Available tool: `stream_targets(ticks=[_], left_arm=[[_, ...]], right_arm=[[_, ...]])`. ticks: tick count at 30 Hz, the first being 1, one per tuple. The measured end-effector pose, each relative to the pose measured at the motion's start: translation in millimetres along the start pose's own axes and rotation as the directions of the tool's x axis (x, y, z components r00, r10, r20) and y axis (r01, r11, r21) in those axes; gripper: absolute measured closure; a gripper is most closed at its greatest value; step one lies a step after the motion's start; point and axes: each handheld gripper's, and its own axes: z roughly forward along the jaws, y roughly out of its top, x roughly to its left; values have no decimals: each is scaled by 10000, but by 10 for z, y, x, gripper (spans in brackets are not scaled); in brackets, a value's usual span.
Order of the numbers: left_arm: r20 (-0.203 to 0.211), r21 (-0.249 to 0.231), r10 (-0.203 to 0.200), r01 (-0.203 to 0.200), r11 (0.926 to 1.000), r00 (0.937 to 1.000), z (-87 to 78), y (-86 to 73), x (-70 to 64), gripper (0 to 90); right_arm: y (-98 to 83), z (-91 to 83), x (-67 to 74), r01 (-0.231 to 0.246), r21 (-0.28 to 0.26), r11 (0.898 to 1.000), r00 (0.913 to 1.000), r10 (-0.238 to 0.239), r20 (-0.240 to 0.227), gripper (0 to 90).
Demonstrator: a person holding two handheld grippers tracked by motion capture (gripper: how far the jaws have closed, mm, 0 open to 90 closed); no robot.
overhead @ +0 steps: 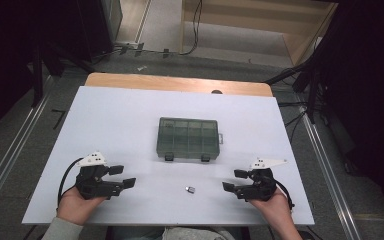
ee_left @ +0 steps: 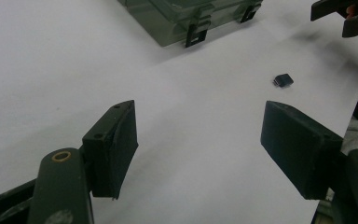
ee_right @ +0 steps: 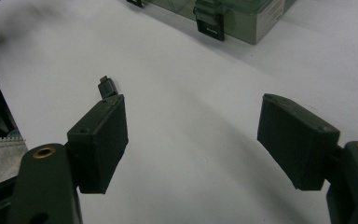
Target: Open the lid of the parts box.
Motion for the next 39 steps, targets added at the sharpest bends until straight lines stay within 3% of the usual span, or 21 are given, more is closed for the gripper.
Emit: stream_targets(ticks=[9, 21, 39], left_arm=[[129, -125, 67, -66, 9999, 9999, 4, 14, -10, 272], [224, -91, 27, -25, 10000, 9997, 12, 19, -8, 272], [179, -25, 20, -20, 10000, 9998, 24, 22, -7, 272]], right_arm=[[8, -16, -20, -73, -87, 9999, 9997, 75, 237, 227], [110, -87, -91, -393, -685, 9969, 9986, 416, 326, 225], [252, -57, -177, -328, -852, 9958, 9974, 381, 605, 227]])
